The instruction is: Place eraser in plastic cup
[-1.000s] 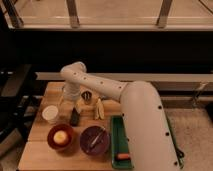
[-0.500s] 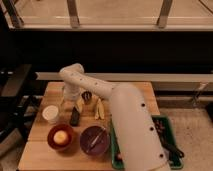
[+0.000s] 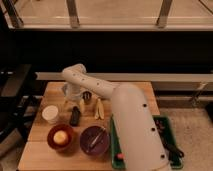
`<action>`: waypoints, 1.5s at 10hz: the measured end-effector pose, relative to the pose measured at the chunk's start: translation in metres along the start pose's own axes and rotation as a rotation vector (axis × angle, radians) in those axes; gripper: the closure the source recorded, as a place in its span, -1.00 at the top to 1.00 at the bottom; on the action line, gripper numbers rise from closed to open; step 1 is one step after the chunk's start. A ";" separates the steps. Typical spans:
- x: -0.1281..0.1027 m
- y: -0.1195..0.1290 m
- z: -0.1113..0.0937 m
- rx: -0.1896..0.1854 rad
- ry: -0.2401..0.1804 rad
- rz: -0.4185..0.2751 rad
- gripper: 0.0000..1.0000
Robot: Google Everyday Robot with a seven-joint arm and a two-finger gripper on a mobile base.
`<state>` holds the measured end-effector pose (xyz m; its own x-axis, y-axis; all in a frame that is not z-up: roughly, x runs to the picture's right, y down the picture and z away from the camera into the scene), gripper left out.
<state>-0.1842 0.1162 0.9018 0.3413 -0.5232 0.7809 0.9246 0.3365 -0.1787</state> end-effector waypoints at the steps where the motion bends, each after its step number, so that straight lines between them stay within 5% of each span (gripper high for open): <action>1: -0.001 -0.001 0.002 -0.002 -0.006 -0.006 0.01; 4: -0.003 -0.002 0.005 -0.005 -0.021 -0.010 -0.64; 6: -0.007 -0.003 -0.010 0.034 -0.006 -0.011 -0.97; 10: -0.013 -0.006 -0.068 0.149 0.014 -0.001 -1.00; 15: -0.011 -0.008 -0.065 0.188 0.017 0.008 -1.00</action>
<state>-0.1841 0.0681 0.8556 0.3530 -0.5324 0.7693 0.8743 0.4805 -0.0687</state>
